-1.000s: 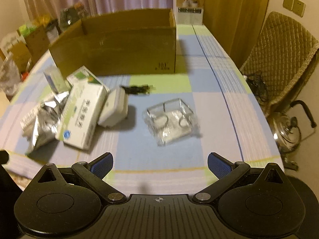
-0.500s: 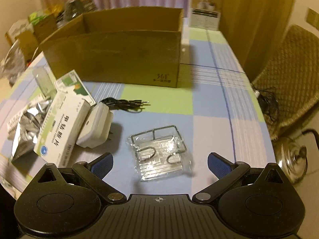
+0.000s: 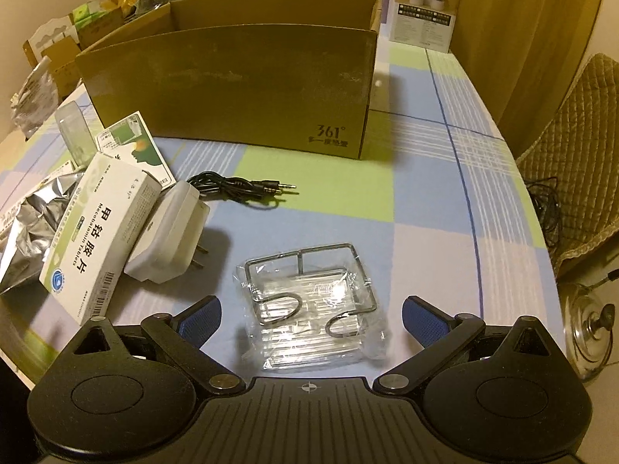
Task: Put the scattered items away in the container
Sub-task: 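Move right tool toward plastic-wrapped wire rack while left tool approaches white Mecobalamin box, then close right tool on wrapped wire rack while left tool grasps white Mecobalamin box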
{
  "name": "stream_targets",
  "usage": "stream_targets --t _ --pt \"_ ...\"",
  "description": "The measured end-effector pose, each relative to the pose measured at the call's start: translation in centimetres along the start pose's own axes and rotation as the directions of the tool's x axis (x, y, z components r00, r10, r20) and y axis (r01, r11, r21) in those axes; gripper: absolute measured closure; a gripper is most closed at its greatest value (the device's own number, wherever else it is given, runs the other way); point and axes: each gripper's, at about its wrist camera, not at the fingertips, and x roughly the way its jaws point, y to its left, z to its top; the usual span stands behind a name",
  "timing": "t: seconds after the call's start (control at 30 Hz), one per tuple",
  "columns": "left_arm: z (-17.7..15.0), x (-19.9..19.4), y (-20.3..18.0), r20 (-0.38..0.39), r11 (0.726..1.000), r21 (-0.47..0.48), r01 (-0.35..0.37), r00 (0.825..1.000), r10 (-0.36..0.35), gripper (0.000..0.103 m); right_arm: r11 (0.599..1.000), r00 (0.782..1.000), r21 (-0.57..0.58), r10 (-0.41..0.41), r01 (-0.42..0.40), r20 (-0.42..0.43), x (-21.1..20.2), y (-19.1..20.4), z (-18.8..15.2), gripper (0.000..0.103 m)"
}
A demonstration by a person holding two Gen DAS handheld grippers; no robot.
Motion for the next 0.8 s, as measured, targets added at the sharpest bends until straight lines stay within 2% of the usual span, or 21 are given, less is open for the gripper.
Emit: stream_targets --t 0.07,0.3,0.57,0.6,0.63,0.8 --pt "0.4 0.1 -0.6 0.025 0.999 0.042 0.005 1.0 -0.006 0.001 1.0 1.0 0.004 0.004 -0.004 0.007 0.1 0.0 0.0 0.0" --pt "1.7 0.5 -3.9 0.073 0.994 0.085 0.076 0.994 -0.082 0.004 1.0 0.999 0.007 0.023 -0.023 0.023 0.3 -0.1 0.3 0.0" --pt "2.3 2.3 -5.5 0.069 0.994 0.027 0.105 0.992 -0.107 0.004 1.0 0.999 -0.001 0.025 -0.025 0.026 1.4 -0.5 0.5 0.0" --pt "2.2 2.4 -5.5 0.072 0.993 0.016 0.114 0.991 -0.115 0.004 1.0 0.999 -0.006 0.026 -0.026 0.024 1.6 -0.5 0.5 0.001" --pt "2.2 2.5 -5.5 0.073 0.993 0.008 0.12 0.99 -0.12 0.004 0.999 0.999 -0.013 0.035 -0.034 0.016 1.8 -0.5 0.5 0.023" --pt "2.3 2.9 -5.9 0.077 0.993 0.004 0.115 0.99 -0.114 0.004 0.999 0.999 -0.024 0.044 -0.044 0.002 2.3 -0.7 0.5 0.029"
